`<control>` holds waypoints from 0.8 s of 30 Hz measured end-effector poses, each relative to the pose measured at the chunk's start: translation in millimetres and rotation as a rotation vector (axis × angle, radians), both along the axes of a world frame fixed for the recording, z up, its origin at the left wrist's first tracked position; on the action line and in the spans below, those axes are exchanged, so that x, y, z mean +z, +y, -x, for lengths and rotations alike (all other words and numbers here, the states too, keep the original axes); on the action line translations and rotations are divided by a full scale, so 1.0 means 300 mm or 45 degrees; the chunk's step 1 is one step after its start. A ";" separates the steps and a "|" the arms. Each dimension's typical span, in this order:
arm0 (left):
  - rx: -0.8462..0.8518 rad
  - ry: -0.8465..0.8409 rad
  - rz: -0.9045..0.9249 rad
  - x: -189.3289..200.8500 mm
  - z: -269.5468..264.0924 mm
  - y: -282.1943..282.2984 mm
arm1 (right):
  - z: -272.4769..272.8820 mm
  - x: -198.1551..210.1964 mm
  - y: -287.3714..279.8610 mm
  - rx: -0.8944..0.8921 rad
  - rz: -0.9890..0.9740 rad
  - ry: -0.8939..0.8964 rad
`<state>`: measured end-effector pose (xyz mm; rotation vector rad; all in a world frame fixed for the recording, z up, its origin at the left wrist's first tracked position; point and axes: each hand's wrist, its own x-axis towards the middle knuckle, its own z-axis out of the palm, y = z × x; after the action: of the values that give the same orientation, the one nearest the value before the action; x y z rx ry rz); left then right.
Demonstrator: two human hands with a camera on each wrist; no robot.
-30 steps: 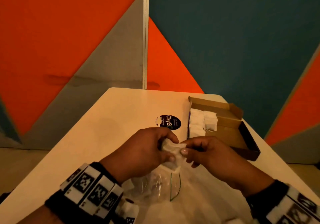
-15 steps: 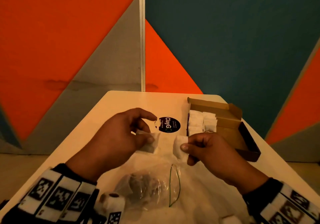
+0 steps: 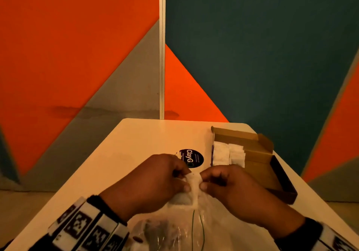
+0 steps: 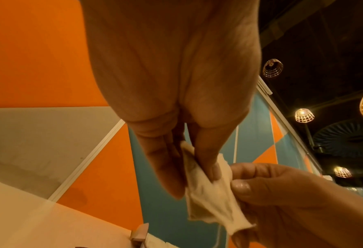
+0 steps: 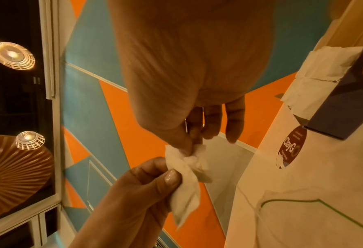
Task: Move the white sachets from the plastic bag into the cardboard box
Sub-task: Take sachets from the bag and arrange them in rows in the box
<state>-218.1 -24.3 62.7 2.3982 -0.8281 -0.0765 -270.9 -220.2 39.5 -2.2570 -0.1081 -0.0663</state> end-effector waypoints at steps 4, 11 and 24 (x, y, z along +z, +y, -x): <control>0.081 -0.010 0.099 -0.018 -0.022 0.024 | 0.003 0.013 -0.009 -0.088 0.066 -0.085; 0.206 0.532 0.821 -0.052 -0.004 0.040 | 0.012 0.036 -0.006 -0.168 -0.420 -0.203; 0.303 0.455 0.769 -0.104 0.044 0.031 | 0.010 -0.019 0.072 -0.193 -0.840 -0.027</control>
<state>-231.3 -15.1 31.6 1.8180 -0.3289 -0.1341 -274.0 -198.6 34.0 -1.6020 0.0682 -0.1789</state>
